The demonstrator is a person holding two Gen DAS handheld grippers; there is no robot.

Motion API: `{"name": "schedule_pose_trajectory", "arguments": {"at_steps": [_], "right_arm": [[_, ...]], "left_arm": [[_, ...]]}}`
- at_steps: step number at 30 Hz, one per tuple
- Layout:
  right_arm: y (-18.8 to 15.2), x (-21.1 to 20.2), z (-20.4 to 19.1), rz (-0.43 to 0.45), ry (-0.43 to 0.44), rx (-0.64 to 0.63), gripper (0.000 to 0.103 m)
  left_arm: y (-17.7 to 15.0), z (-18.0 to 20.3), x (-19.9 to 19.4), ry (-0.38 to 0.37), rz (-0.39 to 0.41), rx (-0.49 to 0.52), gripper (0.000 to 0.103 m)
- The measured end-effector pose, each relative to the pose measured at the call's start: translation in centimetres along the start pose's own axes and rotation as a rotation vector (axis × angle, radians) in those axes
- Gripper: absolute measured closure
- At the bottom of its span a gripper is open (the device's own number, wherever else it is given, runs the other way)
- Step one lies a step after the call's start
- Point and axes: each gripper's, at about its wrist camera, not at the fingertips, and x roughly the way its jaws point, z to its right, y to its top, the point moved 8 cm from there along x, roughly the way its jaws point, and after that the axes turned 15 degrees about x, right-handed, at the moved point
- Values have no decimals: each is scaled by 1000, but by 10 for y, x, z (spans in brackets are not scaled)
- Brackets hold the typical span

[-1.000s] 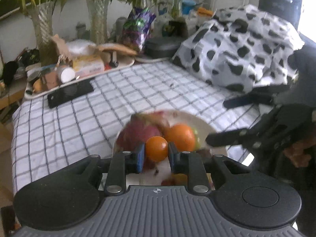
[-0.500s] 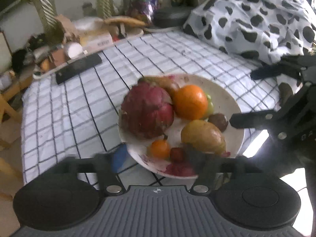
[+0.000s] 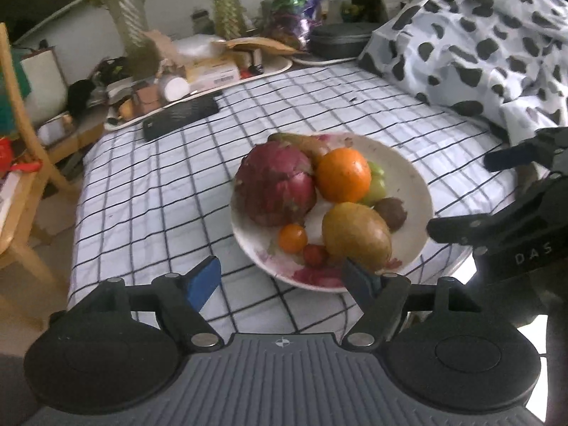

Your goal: Organize fruits

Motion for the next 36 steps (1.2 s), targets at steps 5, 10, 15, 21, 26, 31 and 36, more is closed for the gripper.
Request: {"name": "schedule_pose_trajectory", "arguments": {"at_steps": [5, 10, 15, 21, 26, 31, 36], "right_arm": [[-8, 1, 4, -30, -54, 2, 0], [-9, 4, 5, -47, -69, -8, 0], [-10, 8, 7, -61, -79, -6, 0], [-12, 12, 9, -73, -91, -8, 0], [-12, 13, 10, -77, -94, -6, 0], [-13, 13, 9, -79, -94, -14, 0], [-13, 13, 9, -80, -94, -15, 0]], "left_arm": [[-8, -1, 1, -18, -37, -77, 29], [-11, -2, 9, -12, -88, -89, 21], [-11, -3, 12, 19, -98, -85, 6], [-11, -7, 16, 4, -90, -122, 0], [-10, -5, 16, 16, -97, -104, 0], [-11, -6, 15, 23, -98, -108, 0], [-11, -7, 14, 23, -95, -107, 0]]}}
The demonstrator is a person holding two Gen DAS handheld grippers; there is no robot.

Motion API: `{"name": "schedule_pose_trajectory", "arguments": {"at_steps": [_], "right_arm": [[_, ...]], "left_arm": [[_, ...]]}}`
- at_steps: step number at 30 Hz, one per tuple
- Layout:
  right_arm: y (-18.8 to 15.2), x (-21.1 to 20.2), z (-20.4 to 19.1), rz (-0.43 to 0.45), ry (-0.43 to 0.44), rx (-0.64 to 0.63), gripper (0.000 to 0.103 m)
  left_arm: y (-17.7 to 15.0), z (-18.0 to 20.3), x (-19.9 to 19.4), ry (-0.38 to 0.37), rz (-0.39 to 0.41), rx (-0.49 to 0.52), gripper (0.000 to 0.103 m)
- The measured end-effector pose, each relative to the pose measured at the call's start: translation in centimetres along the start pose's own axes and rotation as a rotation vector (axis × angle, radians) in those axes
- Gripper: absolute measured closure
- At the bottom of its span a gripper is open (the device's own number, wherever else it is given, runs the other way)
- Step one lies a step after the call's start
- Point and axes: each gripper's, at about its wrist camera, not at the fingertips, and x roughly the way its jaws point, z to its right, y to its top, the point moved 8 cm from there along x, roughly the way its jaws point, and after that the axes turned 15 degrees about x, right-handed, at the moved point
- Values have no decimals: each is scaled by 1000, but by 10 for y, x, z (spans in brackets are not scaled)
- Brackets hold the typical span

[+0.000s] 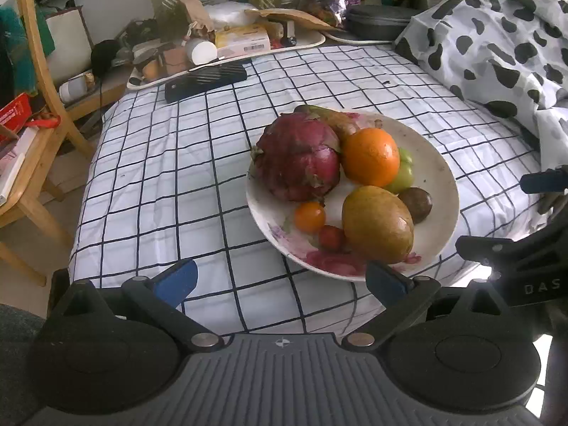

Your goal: Organize fruits

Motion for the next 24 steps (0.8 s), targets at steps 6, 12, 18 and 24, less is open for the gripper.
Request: {"name": "schedule_pose_trajectory", "arguments": {"at_steps": [6, 12, 18, 24], "right_arm": [[-1, 0, 0, -2, -2, -6, 0], [-1, 1, -1, -5, -4, -12, 0], [-1, 1, -1, -6, -5, -15, 0], [-2, 2, -1, -8, -7, -21, 0]], "left_arm": [[0, 0, -1, -3, 3, -6, 0], [0, 0, 0, -9, 1, -6, 0], [0, -1, 0, -7, 0, -11, 0], [-1, -2, 0, 0, -8, -4, 0]]}}
